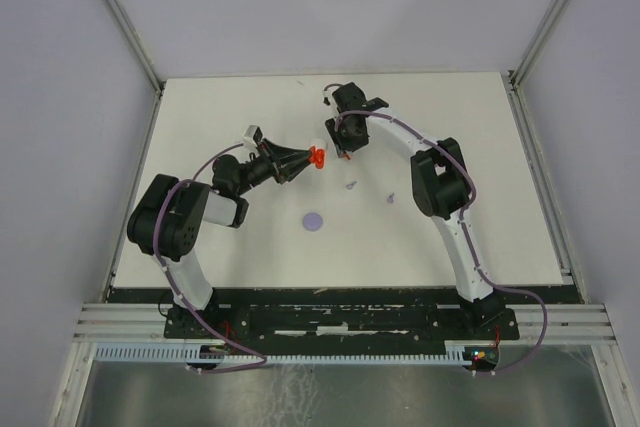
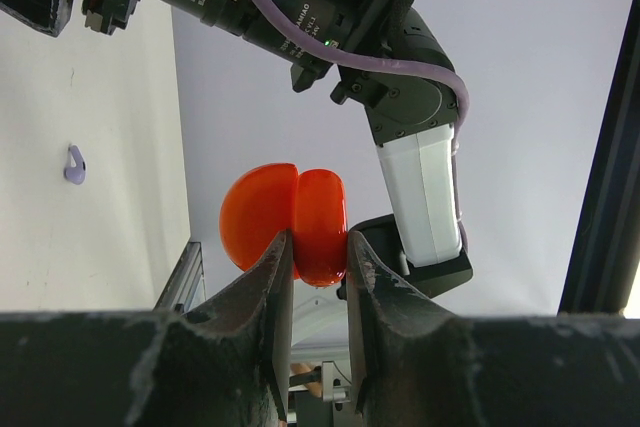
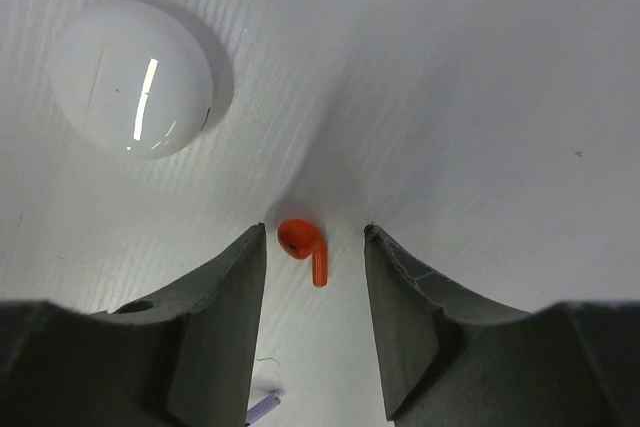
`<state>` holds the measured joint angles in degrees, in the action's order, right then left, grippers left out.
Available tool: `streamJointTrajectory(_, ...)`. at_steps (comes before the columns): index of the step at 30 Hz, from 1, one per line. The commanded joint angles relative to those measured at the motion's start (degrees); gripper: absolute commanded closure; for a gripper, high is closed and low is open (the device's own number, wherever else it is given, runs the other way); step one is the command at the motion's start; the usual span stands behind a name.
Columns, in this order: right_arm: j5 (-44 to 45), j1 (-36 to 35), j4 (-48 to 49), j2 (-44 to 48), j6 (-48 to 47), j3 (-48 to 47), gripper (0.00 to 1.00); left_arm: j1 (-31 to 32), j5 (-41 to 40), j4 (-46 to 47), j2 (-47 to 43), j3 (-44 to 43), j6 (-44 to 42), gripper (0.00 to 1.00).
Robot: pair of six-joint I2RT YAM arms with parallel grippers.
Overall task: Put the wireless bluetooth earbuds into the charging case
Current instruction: Pick up the earbud from the center of the board.
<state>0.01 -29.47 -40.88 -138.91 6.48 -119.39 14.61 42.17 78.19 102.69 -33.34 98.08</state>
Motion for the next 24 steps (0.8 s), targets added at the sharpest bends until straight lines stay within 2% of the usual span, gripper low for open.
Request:
streamJointTrajectory(1, 1.23, -0.90, -1.95, -1.38, -1.38, -3.83, 0.48, -0.45, 0.70, 3.79, -0.29, 0.03, -0.92, 0.97)
streamJointTrajectory(18, 3.68, -1.37, -5.76, -3.32, -2.17, -6.92, 0.59, -0.77, 0.81, 3.95, 0.29, -0.27, -0.96, 0.97)
streamJointTrajectory(24, 3.68, -1.39, -6.77, -4.85, -2.70, -9.23, 0.60, -0.77, 0.81, 4.05, 0.53, -0.33, -0.96, 0.97)
